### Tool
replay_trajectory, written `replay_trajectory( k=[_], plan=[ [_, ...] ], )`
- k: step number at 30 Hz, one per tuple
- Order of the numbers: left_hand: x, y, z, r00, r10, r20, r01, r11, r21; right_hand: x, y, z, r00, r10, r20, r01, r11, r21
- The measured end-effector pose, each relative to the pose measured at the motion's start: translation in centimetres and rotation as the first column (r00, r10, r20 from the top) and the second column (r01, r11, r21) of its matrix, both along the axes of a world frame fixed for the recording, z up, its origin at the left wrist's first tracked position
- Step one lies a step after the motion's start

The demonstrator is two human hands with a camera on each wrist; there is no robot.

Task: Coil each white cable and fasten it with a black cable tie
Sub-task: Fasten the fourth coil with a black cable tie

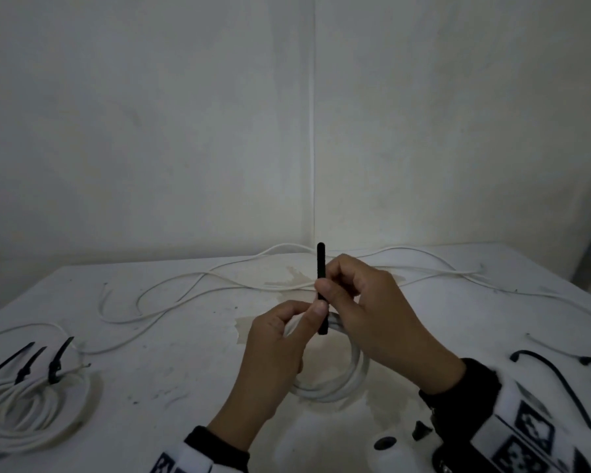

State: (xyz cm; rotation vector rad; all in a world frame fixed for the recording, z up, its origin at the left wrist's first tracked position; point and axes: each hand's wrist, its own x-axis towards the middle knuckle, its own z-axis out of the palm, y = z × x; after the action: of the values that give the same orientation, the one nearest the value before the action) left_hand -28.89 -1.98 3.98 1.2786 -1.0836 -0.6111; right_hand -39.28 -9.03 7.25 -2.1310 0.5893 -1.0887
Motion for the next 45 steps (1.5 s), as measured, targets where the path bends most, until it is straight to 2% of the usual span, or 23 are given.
replay_trajectory(
  k=[3,9,16,24,30,33,36,42,45],
  plan=[
    [-0.3,0.1,-0.2,1.0,-0.014,0.019,0.014,1.0,0.008,-0.1,-0.1,0.0,1.0,-0.014,0.004,0.014,0.997,-0.075],
    [-0.9,-0.1,-0.5,0.996,-0.01,-0.093,0.01,1.0,0.001,0.2,-0.4,-0.4,0.999,-0.041,0.032,0.046,0.983,-0.179],
    [-0.8,-0.3,-1.3,0.997,0.028,0.072,-0.022,0.996,-0.091,-0.1,-0.2,-1.0,0.995,-0.082,0.05,0.088,0.986,-0.144],
    [-0.6,-0.8,-2.0,0.979,0.064,0.194,-0.038,0.991,-0.132,-0.1,-0.6,-0.4,0.985,-0.132,0.11,0.132,0.991,0.005],
    [-0.4,-0.8,-1.9,0.968,0.086,0.235,-0.063,0.993,-0.103,0.4,-1.1,-0.7,0.984,-0.154,0.086,0.134,0.969,0.206],
    [0.1,-0.5,-1.5,0.967,0.079,0.243,-0.057,0.994,-0.096,0.5,-1.1,-0.5,0.987,-0.108,0.123,0.072,0.961,0.265],
    [1.0,-0.2,-1.0,0.977,0.071,0.203,-0.061,0.997,-0.055,0.7,-0.9,-0.2,0.992,0.015,0.129,-0.055,0.948,0.312],
    [3.6,0.5,-0.7,0.983,0.14,0.12,-0.137,0.99,-0.034,1.5,0.0,-2.1,0.958,0.252,-0.137,-0.204,0.934,0.294],
    [4.8,1.0,-1.0,0.993,0.113,0.028,-0.113,0.993,0.017,2.9,0.7,-3.0,0.957,0.236,-0.167,-0.181,0.939,0.291]
  ],
)
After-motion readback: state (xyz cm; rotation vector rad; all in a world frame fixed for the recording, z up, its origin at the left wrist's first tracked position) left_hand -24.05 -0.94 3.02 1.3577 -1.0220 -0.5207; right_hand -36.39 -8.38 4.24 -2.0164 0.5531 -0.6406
